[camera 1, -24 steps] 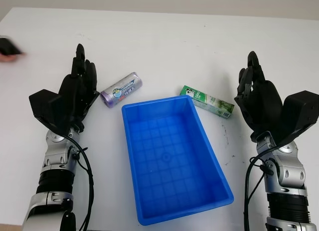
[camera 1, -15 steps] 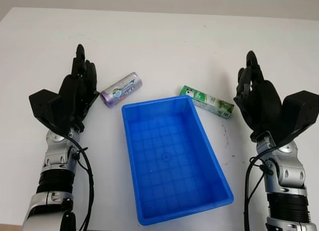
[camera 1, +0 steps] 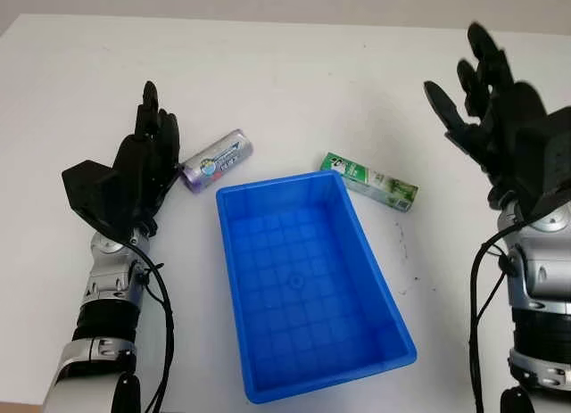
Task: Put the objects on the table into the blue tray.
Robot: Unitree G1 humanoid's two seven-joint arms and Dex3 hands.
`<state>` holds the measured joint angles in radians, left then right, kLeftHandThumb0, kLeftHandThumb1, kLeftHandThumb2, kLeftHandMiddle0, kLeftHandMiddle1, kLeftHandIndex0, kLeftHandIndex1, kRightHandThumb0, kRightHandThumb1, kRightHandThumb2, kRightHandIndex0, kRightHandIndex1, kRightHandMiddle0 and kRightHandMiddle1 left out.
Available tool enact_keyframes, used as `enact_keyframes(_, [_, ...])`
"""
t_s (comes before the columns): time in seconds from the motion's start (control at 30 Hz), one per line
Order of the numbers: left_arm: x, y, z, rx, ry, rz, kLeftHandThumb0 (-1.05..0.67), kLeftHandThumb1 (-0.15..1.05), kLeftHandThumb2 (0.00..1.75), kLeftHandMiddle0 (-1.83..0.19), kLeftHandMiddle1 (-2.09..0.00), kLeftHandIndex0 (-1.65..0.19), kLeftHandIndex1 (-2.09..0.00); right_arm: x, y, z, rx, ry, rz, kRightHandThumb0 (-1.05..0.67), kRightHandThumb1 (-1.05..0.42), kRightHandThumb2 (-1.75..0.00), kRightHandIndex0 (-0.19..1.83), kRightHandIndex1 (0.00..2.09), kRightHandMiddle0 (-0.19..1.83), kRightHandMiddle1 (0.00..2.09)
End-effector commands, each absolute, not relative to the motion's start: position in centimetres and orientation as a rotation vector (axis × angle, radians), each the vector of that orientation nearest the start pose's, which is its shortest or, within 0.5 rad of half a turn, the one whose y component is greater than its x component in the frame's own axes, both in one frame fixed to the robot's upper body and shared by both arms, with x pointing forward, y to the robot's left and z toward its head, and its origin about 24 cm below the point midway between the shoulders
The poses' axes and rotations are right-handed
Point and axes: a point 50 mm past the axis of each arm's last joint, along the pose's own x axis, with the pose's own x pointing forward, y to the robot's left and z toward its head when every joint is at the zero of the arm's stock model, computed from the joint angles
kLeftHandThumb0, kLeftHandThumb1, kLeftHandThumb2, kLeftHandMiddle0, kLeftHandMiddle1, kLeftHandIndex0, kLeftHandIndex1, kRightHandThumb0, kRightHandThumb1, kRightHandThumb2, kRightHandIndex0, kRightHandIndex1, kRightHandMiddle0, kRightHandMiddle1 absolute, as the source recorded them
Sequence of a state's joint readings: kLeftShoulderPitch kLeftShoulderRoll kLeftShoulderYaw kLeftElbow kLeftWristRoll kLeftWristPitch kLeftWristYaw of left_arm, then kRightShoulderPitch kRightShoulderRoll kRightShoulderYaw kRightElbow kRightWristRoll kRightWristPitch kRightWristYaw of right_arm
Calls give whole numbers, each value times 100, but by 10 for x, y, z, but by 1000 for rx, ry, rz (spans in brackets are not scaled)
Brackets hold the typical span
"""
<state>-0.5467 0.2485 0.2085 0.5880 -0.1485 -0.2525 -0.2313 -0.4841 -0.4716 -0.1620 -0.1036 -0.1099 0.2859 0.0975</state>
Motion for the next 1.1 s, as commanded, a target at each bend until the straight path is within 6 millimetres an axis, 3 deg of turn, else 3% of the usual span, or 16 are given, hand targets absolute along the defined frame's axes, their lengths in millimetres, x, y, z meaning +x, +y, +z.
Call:
enact_keyframes(0.0, [348, 216, 108, 50, -249, -62, -82, 105, 66, 19, 0, 19, 0, 311, -233, 225, -643, -347, -131, -49, -84, -4, 27, 34, -9, 80])
enact_keyframes(0.17, [347, 216, 108, 47, -247, -65, -82, 105, 66, 19, 0, 19, -1, 315, -231, 226, -816, -329, -101, -46, -79, -5, 29, 36, 1, 73])
enact_keyframes(0.3, [348, 215, 108, 50, -245, -70, -81, 105, 65, 19, 0, 19, 0, 322, -228, 220, -913, -279, -54, -56, -77, -5, 26, 34, 3, 70])
enact_keyframes(0.53, [349, 214, 108, 51, -243, -68, -82, 105, 65, 19, 0, 19, 0, 325, -223, 210, -1077, -251, 28, -54, -80, -5, 29, 22, 26, 28])
enact_keyframes(0.83, [351, 212, 109, 53, -240, -72, -82, 105, 65, 19, 0, 19, 0, 330, -214, 187, -1165, -187, 112, -65, -81, -5, 36, 19, 33, 16])
enact_keyframes(0.9, [351, 212, 109, 54, -241, -71, -82, 105, 65, 19, 0, 19, 0, 330, -212, 183, -1167, -150, 134, -66, -82, -6, 15, 65, 34, 9])
enact_keyframes(0.93, [351, 213, 109, 54, -241, -70, -82, 105, 65, 19, 0, 19, 0, 330, -211, 182, -1164, -140, 146, -67, -82, -5, 4, 71, 34, 7])
enact_keyframes(1.0, [351, 213, 109, 53, -240, -67, -82, 105, 65, 19, 0, 19, 0, 329, -209, 180, -1165, -121, 170, -69, -83, -5, 9, 45, 34, 6])
enact_keyframes(1.07, [351, 213, 109, 51, -240, -67, -82, 105, 65, 19, 0, 19, 0, 328, -208, 177, -1173, -107, 192, -70, -84, -5, 14, 32, 33, 5])
